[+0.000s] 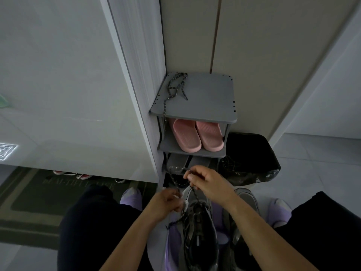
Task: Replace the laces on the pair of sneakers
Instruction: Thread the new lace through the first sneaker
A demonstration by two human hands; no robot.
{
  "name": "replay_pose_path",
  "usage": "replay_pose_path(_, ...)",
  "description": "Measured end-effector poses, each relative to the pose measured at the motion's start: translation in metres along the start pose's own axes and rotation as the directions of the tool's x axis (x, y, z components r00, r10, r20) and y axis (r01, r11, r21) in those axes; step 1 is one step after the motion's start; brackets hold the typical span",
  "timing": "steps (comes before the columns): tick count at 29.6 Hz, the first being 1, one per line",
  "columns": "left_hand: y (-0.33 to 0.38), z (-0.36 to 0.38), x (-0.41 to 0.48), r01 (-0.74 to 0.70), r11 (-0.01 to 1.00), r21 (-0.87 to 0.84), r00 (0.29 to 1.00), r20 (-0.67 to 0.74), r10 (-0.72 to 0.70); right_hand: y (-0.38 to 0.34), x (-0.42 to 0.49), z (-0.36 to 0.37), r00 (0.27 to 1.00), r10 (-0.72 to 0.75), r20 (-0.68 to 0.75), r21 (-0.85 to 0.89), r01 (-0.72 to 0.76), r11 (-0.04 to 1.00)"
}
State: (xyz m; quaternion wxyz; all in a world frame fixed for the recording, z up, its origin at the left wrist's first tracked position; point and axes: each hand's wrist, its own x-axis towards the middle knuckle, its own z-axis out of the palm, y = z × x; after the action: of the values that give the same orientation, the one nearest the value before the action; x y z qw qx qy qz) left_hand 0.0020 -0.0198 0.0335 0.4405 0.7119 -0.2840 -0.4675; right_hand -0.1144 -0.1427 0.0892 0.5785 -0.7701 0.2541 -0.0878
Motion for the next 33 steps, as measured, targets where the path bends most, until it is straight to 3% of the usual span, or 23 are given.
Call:
replay_pose_path(3,-0.006,-0.004,0.003,0.012,0.999,0.044,0.997,-0.072,-0.009,-0.004,0.001,0.004,0.999,-0.024,0.045,-0.164,0.031,0.986)
replay_pose_path(5,-0.009,-0.004,0.003,0.043,0.997,0.068,0.997,-0.062,-0.039,-0.004,0.002,0.007,0.999,0.000,0.041,-0.142,0.006,0.990)
replay_pose_path(8,-0.011,0.007,0.004,0.130,0.980,-0.148,0.984,-0.102,-0.146,0.008,0.002,0.009,0.992,0.124,-0.036,-0.152,-0.128,0.980)
replay_pose_path(11,-0.013,0.019,0.004,0.159,0.932,-0.325,0.961,-0.167,-0.222,0.029,-0.013,0.014,0.971,0.210,-0.112,-0.390,-0.237,0.890)
replay_pose_path(14,-0.013,0.028,-0.001,0.150,0.948,-0.280,0.951,-0.222,-0.217,0.046,-0.029,0.023,0.953,0.290,-0.085,-0.473,-0.295,0.830)
replay_pose_path(19,-0.013,0.034,-0.002,0.067,0.961,-0.269,0.946,-0.289,-0.147,0.050,-0.040,0.027,0.941,0.281,-0.186,-0.325,-0.329,0.886)
replay_pose_path(22,-0.018,0.034,0.001,0.054,0.969,-0.242,0.950,-0.287,-0.125,0.046,-0.048,0.027,0.954,0.291,-0.072,-0.480,-0.289,0.828)
replay_pose_path(25,-0.020,0.035,0.002,0.045,0.980,-0.195,0.953,-0.285,-0.100,0.046,-0.049,0.029,0.967,0.238,-0.090,-0.626,-0.241,0.742)
replay_pose_path(33,-0.018,0.036,0.000,0.038,0.988,-0.152,0.962,-0.261,-0.078,0.052,-0.043,0.039,0.958,0.226,-0.175,-0.563,-0.286,0.775)
